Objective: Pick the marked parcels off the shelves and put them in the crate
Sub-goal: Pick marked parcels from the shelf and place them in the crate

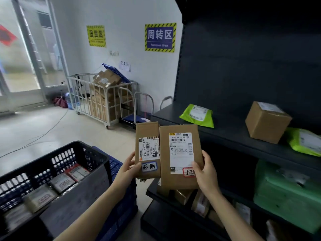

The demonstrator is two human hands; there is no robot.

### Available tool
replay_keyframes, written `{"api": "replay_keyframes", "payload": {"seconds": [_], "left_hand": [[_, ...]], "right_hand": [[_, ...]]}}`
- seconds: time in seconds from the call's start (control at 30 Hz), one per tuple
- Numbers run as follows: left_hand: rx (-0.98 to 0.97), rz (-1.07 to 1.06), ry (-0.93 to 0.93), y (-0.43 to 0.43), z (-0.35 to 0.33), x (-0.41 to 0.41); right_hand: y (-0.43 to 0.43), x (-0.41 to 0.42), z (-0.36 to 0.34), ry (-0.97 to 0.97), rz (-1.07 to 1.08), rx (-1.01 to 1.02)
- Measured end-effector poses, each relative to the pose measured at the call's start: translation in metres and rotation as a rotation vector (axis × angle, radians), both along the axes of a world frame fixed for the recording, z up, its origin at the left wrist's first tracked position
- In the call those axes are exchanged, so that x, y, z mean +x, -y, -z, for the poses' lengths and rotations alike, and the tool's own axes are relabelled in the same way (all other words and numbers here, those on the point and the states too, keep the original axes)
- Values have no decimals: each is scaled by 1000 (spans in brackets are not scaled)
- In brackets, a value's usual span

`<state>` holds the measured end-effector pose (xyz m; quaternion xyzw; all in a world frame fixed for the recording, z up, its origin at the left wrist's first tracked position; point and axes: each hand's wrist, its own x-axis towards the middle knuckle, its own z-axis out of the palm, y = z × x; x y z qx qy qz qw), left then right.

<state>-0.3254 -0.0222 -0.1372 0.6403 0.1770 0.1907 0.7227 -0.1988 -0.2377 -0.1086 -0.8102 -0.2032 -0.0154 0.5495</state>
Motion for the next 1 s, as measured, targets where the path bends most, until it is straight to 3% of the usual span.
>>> {"api": "replay_keyframes", "payload": {"seconds": [0.37,1.0], "left_hand": [[-28,-129,48,-94,-18,-67],[-19,-403,-53,-257,11,-204]], "right_hand": [[-120,-44,-13,-34,-145,17],[-326,-137,7,-33,-422,-51]]}}
